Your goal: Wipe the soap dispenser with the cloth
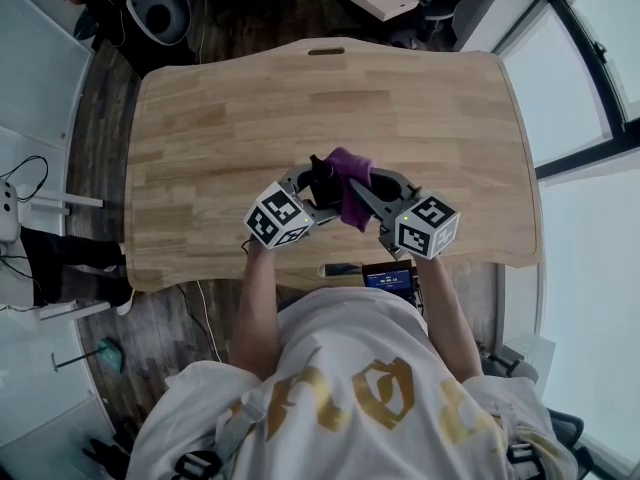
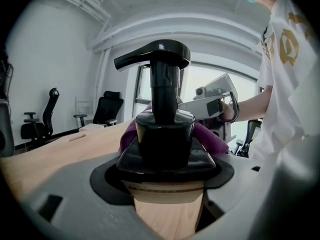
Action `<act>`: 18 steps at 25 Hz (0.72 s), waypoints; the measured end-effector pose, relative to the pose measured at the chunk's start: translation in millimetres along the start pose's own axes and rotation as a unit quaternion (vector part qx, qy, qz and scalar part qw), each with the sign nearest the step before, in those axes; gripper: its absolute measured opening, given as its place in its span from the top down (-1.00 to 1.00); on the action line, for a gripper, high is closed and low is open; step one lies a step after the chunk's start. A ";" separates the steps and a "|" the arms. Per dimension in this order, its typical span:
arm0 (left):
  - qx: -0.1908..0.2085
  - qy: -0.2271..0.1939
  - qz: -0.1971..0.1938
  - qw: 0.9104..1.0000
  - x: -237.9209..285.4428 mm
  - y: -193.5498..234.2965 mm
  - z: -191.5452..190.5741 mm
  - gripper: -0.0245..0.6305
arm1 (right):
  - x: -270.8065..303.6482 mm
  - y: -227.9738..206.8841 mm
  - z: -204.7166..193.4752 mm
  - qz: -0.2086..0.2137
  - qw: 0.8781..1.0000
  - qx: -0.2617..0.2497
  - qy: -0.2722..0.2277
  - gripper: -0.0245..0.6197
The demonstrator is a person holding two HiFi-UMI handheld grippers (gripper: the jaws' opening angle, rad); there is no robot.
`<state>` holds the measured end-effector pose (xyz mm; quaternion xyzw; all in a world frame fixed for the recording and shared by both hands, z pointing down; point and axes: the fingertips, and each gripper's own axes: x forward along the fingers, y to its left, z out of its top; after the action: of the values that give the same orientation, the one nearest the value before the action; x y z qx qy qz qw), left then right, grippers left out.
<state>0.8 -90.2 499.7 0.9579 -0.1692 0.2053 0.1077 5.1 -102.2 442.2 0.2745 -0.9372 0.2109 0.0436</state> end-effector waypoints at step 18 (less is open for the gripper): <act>-0.027 -0.057 0.004 0.998 -9.4 6.2 19.6 -0.14 | -7.2 -7.3 1.2 -0.015 0.999 0.016 -0.036 0.77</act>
<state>-2.6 -98.7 479.0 0.9641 -0.1842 0.1462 0.1229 15.2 -104.7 442.5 0.2963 -0.9306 0.2148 0.0091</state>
